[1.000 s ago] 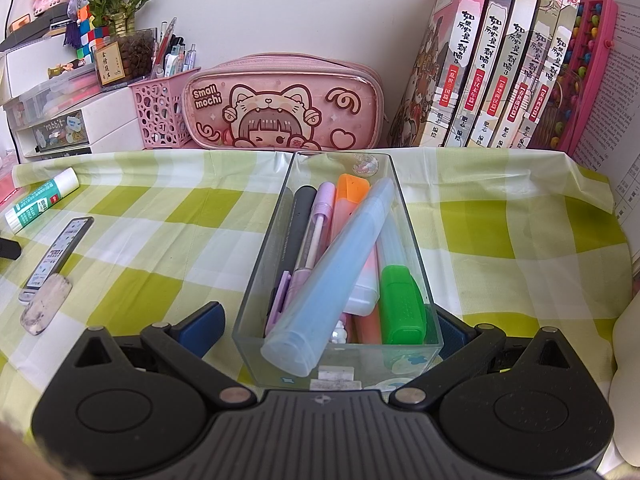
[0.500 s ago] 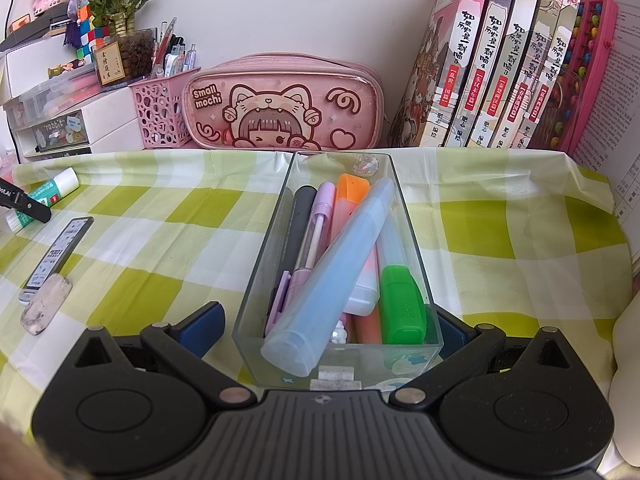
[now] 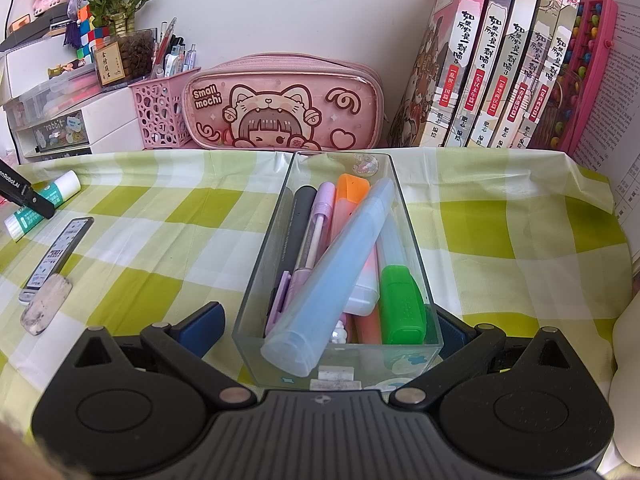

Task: Organize stationery
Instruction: 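Close the left gripper on the glue stick, then lift the glue stick with the left gripper over the clear box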

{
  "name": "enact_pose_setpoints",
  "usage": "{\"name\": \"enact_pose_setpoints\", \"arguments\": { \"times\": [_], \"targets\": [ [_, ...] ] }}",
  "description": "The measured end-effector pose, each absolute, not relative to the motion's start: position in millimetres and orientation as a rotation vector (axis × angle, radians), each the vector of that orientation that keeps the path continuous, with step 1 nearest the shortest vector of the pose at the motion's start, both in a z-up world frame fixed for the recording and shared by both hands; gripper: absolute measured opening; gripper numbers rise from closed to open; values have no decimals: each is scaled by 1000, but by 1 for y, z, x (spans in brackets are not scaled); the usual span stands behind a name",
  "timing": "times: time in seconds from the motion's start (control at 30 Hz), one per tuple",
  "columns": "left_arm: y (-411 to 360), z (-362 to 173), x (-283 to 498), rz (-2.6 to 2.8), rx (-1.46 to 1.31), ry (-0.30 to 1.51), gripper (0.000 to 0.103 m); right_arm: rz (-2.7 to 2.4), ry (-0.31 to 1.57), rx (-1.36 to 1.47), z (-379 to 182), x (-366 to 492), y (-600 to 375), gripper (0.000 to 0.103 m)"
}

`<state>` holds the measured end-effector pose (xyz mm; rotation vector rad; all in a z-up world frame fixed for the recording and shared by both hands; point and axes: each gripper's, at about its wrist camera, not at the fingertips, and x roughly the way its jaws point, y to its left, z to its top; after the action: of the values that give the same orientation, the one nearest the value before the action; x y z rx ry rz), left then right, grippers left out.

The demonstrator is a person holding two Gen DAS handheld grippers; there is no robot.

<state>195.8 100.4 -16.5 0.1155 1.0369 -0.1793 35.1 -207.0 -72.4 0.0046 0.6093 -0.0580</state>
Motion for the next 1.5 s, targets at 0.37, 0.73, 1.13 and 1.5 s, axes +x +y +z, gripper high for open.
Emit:
{"name": "enact_pose_setpoints", "arguments": {
  "times": [0.37, 0.73, 1.13, 1.5],
  "targets": [
    [112, -17, 186, -222, -212, 1125, 29, -58, 609, 4, -72, 35, -207, 101],
    [90, -11, 164, -306, -375, 1147, 29, -58, 609, 4, -72, 35, -207, 101],
    [35, 2, 152, -414, -377, 1147, 29, -58, 609, 4, -73, 35, -207, 101],
    [-33, 15, 142, -554, -413, 1166, 29, -58, 609, 5, -73, 35, -207, 101]
  ]
}}
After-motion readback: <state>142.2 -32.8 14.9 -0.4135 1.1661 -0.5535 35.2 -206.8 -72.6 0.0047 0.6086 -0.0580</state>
